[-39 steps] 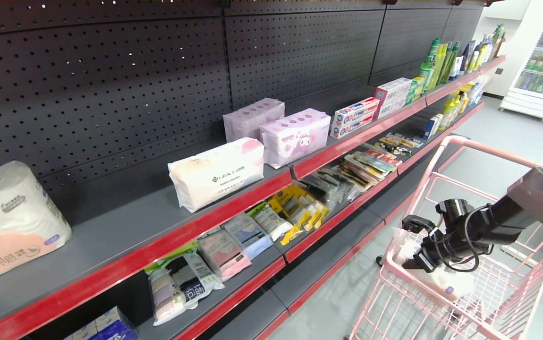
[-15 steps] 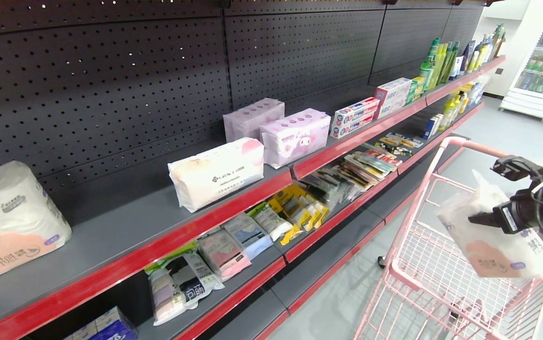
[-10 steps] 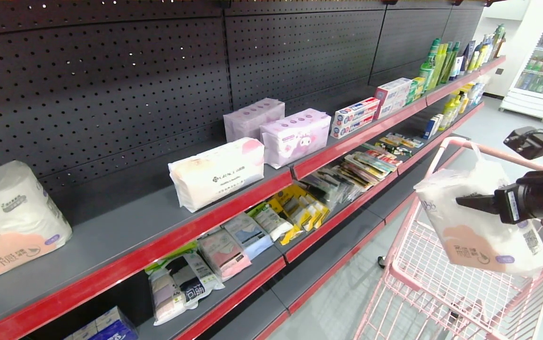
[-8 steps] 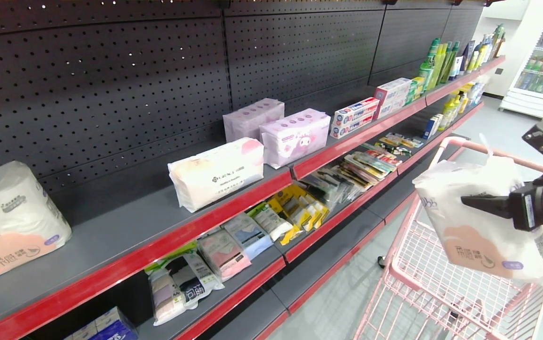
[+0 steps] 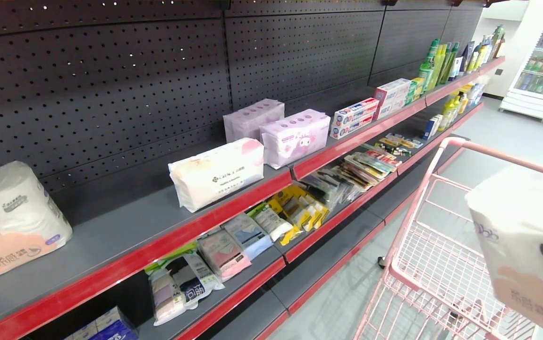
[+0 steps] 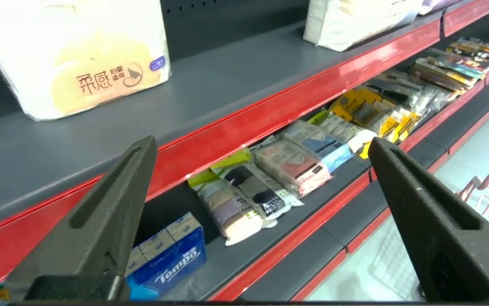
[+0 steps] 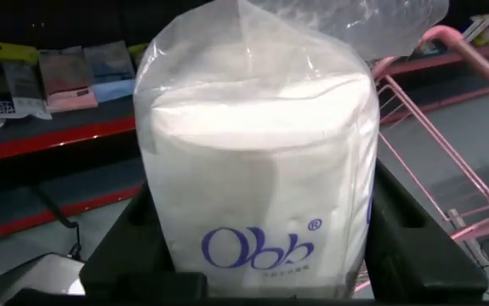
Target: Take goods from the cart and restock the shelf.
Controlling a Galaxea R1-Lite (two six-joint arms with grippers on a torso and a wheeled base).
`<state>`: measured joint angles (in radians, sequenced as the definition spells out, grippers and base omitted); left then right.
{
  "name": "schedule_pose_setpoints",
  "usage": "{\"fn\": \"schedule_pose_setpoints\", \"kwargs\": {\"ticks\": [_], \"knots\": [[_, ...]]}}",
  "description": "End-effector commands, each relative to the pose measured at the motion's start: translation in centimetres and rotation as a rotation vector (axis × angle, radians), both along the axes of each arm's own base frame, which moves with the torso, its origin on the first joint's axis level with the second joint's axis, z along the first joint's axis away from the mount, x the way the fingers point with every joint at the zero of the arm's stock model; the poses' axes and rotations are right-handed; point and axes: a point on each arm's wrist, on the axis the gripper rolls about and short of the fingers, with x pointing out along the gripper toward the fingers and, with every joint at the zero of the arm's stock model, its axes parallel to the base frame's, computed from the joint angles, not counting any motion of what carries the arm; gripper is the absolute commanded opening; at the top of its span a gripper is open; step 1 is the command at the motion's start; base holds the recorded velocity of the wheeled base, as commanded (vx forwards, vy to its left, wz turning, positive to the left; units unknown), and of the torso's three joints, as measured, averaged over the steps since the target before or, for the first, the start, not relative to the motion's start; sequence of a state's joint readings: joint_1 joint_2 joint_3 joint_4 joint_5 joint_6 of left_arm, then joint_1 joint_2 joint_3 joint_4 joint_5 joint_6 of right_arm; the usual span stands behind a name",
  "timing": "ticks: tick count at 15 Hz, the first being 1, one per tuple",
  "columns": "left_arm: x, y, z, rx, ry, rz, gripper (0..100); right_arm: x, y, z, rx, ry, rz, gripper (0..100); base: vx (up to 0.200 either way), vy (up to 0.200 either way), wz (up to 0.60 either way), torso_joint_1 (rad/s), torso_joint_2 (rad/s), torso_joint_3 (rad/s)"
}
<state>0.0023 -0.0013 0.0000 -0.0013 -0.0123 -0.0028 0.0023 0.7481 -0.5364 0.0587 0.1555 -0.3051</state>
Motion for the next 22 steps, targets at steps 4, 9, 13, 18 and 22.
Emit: {"fn": "schedule_pose_setpoints", "kwargs": {"ticks": [4,9,13,18,22], "knots": [[0.01,0.00,0.01,0.000,0.001,0.001,100,-8.61,-0.10,-3.19,0.003,-0.246,-0.036,0,0.000,0.000,0.00,0.000,0.00,0.000],[0.01,0.00,0.01,0.000,0.001,0.001,100,-8.58,-0.22,-2.89,-0.005,-0.251,-0.089,0,0.000,0.000,0.00,0.000,0.00,0.000],[0.01,0.00,0.01,0.000,0.001,0.001,100,-8.54,-0.23,-2.78,-0.008,-0.256,-0.090,0,0.000,0.000,0.00,0.000,0.00,0.000],[0.01,0.00,0.01,0.000,0.001,0.001,100,-8.60,-0.23,-3.02,-0.009,-0.250,-0.087,0,0.000,0.000,0.00,0.000,0.00,0.000],[0.01,0.00,0.01,0.000,0.001,0.001,100,-8.43,-0.22,-3.25,-0.009,-0.236,-0.084,0,0.000,0.000,0.00,0.000,0.00,0.000]]}}
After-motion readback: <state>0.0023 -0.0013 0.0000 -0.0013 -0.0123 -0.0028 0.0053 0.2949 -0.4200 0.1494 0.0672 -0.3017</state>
